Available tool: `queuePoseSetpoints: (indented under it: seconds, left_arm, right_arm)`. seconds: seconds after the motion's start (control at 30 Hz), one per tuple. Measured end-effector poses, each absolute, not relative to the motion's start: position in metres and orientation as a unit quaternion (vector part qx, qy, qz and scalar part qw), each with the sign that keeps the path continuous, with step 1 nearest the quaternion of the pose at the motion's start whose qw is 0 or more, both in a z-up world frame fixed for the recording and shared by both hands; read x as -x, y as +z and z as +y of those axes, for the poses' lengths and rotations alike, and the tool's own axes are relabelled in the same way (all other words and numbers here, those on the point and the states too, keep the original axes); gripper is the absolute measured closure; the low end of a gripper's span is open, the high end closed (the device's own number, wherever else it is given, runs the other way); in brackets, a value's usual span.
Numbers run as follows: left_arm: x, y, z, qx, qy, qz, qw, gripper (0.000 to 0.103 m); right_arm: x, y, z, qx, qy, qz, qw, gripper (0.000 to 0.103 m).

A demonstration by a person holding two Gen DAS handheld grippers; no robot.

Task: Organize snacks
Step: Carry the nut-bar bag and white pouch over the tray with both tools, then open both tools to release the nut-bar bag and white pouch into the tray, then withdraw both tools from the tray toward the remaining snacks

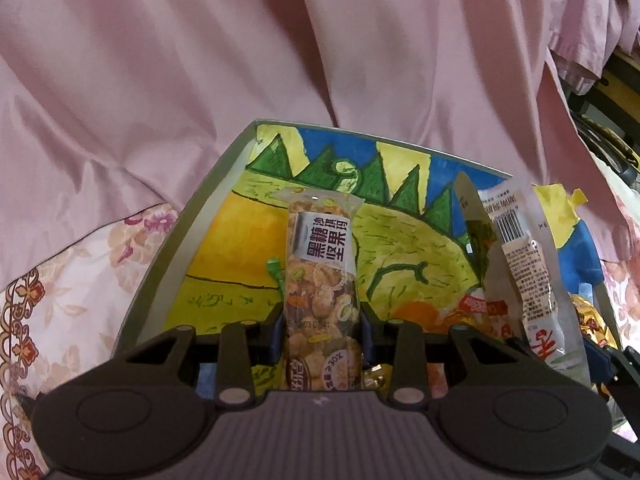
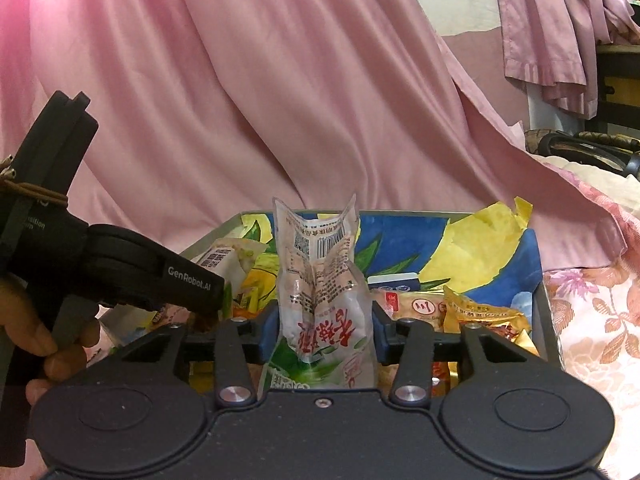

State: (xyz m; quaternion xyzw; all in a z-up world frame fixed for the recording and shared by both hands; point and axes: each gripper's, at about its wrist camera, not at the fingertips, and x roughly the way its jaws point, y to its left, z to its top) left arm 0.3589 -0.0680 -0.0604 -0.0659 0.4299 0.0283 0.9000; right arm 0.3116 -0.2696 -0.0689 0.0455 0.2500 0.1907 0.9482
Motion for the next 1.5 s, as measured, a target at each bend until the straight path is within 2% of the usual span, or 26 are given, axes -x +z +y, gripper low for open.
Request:
queuePoseSetpoints:
  seconds: [0.13, 0.33, 0.4, 0.5, 0.57, 0.7, 0.93, 1.2, 1.5]
  left_arm:
    - [-0.358, -0.058, -0.065, 0.085, 0.035, 0.428, 0.899, 0.061]
    - [-0.348, -0.050, -0.065, 0.089, 0.038, 0.412, 0.906, 0.042]
    - [-0.342, -0.045, -0.064, 0.096, 0.042, 0.403, 0.909, 0.031]
    - [-0.332, -0.037, -0.062, 0.105, 0.050, 0.384, 0.916, 0.020]
    - [-0.323, -0.028, -0.060, 0.110, 0.054, 0.370, 0.921, 0.015]
    - [-0.300, -0.009, -0.058, 0.110, 0.064, 0.339, 0.932, 0.007]
    - [-0.245, 0.022, -0.056, 0.111, 0.070, 0.273, 0.953, 0.001]
    - [-0.176, 0.037, -0.053, 0.109, 0.072, 0.226, 0.965, 0.001]
    - [-0.116, 0.024, -0.045, 0.111, 0.073, 0.227, 0.965, 0.001]
  right_arm:
    - [-0.311, -0.067, -0.269, -0.043, 0.190, 0.243, 0.950, 0.046]
    - [-0.305, -0.064, -0.269, -0.035, 0.187, 0.238, 0.952, 0.035]
    - [-0.303, -0.061, -0.270, -0.035, 0.185, 0.235, 0.954, 0.031]
    - [-0.297, -0.055, -0.272, -0.032, 0.179, 0.224, 0.958, 0.024]
    - [-0.291, -0.050, -0.275, -0.032, 0.173, 0.213, 0.961, 0.018]
    - [-0.280, -0.040, -0.282, -0.037, 0.161, 0.194, 0.967, 0.013]
    - [-0.243, -0.015, -0.298, -0.065, 0.131, 0.149, 0.978, 0.001]
    - [-0.180, 0.010, -0.314, -0.077, 0.107, 0.116, 0.984, 0.001]
    - [-0.106, 0.011, -0.321, -0.060, 0.090, 0.129, 0.986, 0.001]
